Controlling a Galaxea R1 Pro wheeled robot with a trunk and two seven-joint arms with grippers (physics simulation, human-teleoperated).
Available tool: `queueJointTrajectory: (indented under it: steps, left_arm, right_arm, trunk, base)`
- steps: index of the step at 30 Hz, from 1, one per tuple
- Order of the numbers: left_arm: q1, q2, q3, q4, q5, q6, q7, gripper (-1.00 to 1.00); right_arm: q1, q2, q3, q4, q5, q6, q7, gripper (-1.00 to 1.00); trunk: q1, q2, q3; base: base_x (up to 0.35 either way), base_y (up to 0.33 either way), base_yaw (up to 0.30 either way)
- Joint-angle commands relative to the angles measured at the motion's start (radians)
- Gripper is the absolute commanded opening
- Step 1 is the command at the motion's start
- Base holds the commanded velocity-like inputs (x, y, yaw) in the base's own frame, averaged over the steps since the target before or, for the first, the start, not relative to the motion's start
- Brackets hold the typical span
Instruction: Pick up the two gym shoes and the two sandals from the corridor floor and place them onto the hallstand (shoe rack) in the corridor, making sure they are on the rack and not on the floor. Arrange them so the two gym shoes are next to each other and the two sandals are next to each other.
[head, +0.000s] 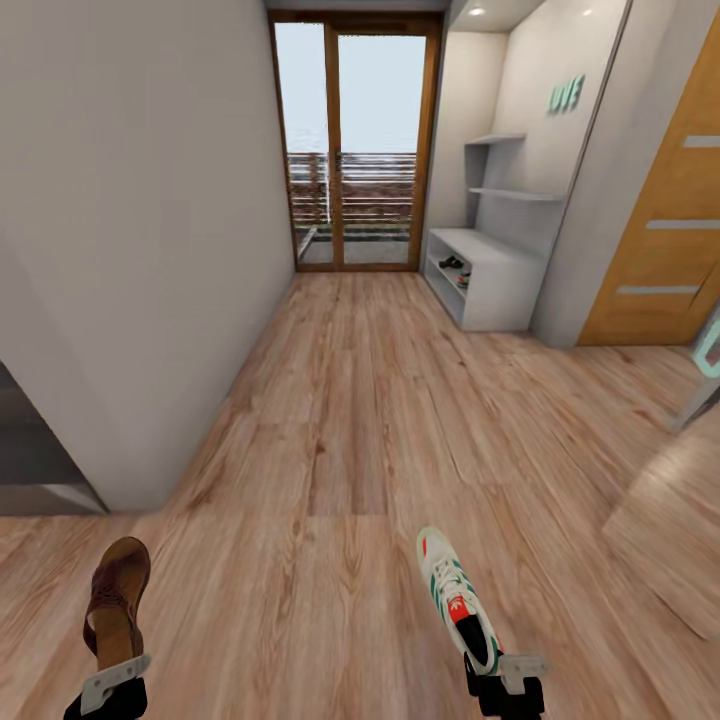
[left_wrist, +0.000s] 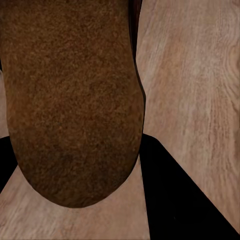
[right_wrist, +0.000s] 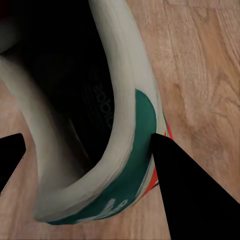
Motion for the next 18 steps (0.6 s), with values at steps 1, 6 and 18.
queueJointTrajectory:
  steps: [1,6,18]
  left_arm:
    - [-0.001,-0.001,0.008,0.001,-0.004,-0.002,-0.008,-1.00]
    - [-0.001,-0.001,0.008,0.001,-0.004,-0.002,-0.008,-1.00]
    - [-0.001,-0.001,0.008,0.001,-0.004,-0.002,-0.008,-1.00]
  right_arm:
    - [0.000,0.000,0.009,-0.001,-0.005,-0.002,-0.008,-1.00]
    - [0.000,0.000,0.009,-0.001,-0.005,-0.002,-0.008,-1.00]
    - [0.000,0.000,0.009,-0.001,-0.005,-0.002,-0.008,-1.00]
  trunk:
    - [0.000,0.000,-0.001]
    - [0.000,0.000,-0.001]
    - [0.000,0.000,-0.001]
  base:
    - [0.338,0.000,0.000]
    - [0.338,0.000,0.000]
    - [0.338,0.000,0.000]
